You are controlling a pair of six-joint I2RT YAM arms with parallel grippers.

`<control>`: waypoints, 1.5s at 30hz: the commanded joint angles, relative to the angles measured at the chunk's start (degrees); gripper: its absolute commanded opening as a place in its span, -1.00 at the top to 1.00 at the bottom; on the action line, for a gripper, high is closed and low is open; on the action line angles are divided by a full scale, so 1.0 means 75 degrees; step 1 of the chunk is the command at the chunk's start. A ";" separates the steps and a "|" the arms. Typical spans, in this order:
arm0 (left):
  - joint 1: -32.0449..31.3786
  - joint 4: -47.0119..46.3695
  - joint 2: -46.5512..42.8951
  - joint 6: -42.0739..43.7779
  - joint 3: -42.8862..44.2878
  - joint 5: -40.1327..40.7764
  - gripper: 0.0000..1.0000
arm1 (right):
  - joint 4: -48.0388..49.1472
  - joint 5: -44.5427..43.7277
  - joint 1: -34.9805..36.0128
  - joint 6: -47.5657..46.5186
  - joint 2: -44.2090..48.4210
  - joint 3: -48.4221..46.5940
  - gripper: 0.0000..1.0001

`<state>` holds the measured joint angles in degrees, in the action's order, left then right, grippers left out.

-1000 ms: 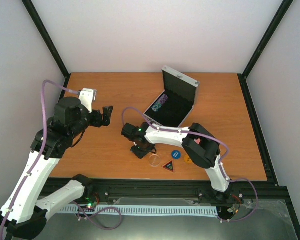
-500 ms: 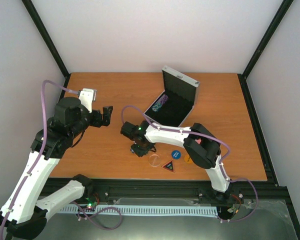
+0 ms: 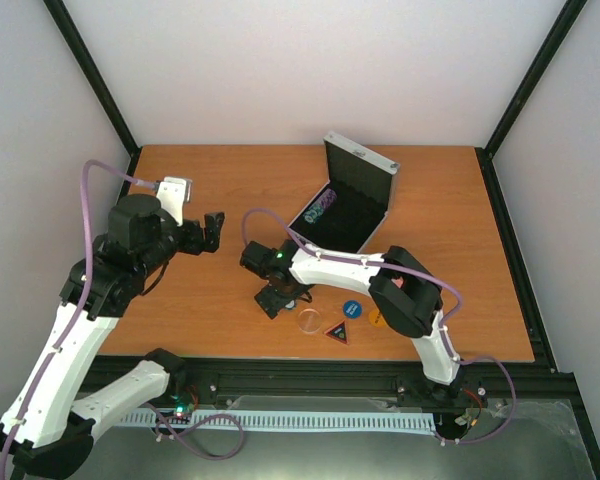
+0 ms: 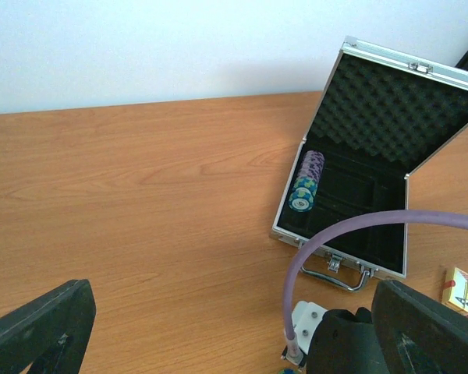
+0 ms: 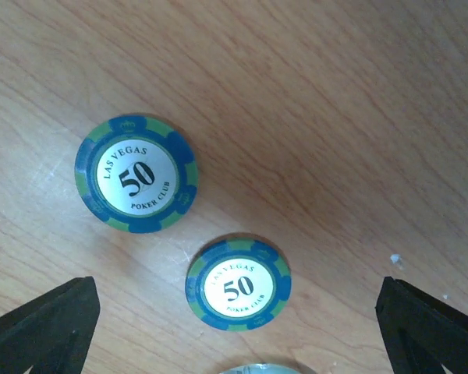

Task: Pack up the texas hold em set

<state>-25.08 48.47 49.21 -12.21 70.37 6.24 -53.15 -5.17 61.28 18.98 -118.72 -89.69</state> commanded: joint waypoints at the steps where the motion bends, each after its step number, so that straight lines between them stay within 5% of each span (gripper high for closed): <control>1: 0.0028 0.0159 -0.0134 0.0039 0.0391 0.0191 -1.00 | 0.0084 -0.0357 0.0024 0.0059 0.0529 0.0221 -1.00; 11: 0.0028 0.0132 -0.0112 0.0053 0.0368 0.0136 -0.99 | 0.0543 0.0257 -0.0190 -0.0040 0.0605 0.0759 -0.98; 45: 0.0025 0.0176 -0.0245 0.0011 0.0207 0.0214 -1.00 | 0.0507 0.0954 -0.0440 0.0046 -0.0135 0.0690 -0.21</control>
<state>-25.08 49.58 48.12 -12.19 71.02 7.35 -49.45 0.62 57.49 17.98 -118.24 -84.77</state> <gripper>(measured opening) 0.998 0.615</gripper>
